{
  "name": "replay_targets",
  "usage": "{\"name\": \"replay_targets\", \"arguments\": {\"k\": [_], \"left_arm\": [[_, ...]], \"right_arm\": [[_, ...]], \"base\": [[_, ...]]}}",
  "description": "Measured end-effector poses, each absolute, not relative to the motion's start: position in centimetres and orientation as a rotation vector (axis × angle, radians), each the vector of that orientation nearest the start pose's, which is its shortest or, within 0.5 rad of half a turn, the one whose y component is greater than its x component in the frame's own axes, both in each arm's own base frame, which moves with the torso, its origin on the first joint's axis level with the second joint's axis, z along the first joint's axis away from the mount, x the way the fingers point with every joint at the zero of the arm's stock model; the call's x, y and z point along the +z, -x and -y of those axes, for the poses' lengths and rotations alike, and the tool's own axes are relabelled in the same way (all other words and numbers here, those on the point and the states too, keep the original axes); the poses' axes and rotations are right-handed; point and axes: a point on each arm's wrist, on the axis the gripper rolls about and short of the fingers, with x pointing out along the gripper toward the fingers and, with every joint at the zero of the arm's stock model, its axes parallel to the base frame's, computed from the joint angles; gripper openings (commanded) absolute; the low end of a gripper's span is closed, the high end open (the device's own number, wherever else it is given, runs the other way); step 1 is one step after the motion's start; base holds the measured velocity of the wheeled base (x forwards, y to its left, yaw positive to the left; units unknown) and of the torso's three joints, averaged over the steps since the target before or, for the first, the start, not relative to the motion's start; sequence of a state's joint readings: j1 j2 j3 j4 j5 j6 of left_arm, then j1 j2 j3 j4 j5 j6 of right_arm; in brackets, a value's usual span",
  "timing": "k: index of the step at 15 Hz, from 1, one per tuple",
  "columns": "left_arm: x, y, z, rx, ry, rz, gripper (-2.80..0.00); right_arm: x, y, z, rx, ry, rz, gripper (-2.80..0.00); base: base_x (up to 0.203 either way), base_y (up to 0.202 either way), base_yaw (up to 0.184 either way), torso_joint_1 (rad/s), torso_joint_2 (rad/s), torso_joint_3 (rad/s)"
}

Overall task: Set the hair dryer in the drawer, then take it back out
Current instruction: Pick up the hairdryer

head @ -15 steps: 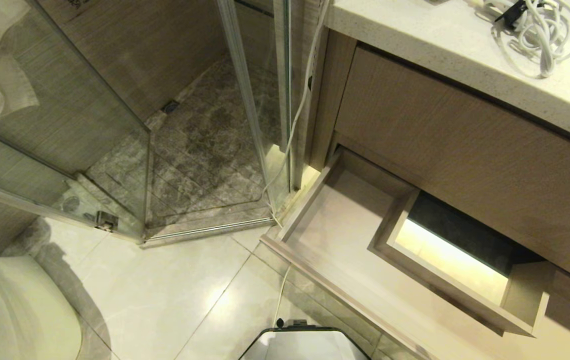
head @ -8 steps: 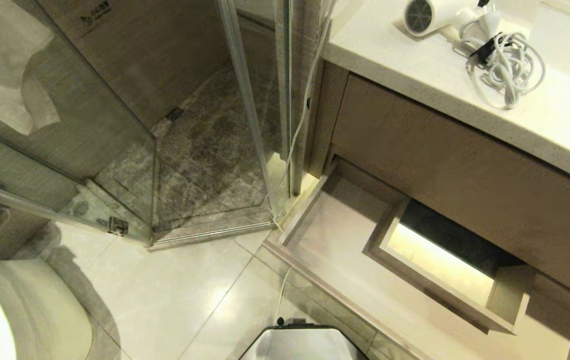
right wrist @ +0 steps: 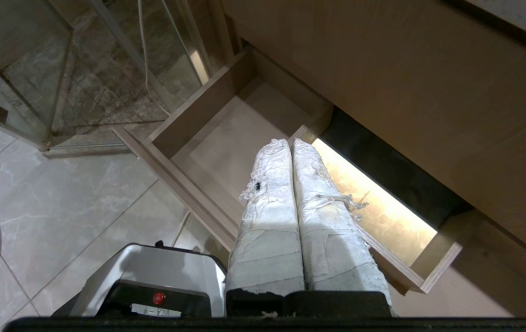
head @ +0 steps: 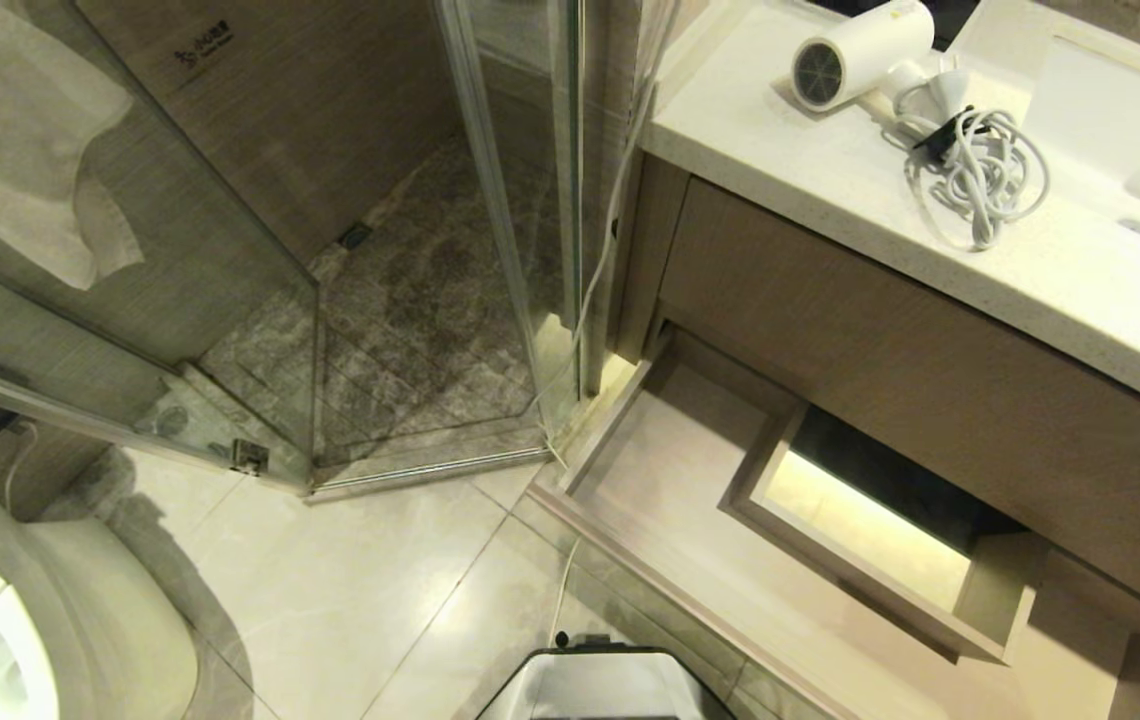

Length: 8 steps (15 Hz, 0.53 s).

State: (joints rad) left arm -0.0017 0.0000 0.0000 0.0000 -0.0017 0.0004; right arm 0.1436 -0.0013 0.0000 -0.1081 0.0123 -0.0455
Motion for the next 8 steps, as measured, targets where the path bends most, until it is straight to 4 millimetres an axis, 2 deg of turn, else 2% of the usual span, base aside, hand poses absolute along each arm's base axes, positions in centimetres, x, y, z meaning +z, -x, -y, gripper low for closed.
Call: {"name": "replay_targets", "arguments": {"k": [8], "left_arm": [[7.55, 2.28, 0.00, -0.003, 0.000, 0.000, -2.80]], "right_arm": [[8.67, 2.33, 0.31, 0.153, 0.037, 0.114, -2.80]], "base": [[0.000, 0.000, 0.000, 0.170, -0.32, -0.157]]}}
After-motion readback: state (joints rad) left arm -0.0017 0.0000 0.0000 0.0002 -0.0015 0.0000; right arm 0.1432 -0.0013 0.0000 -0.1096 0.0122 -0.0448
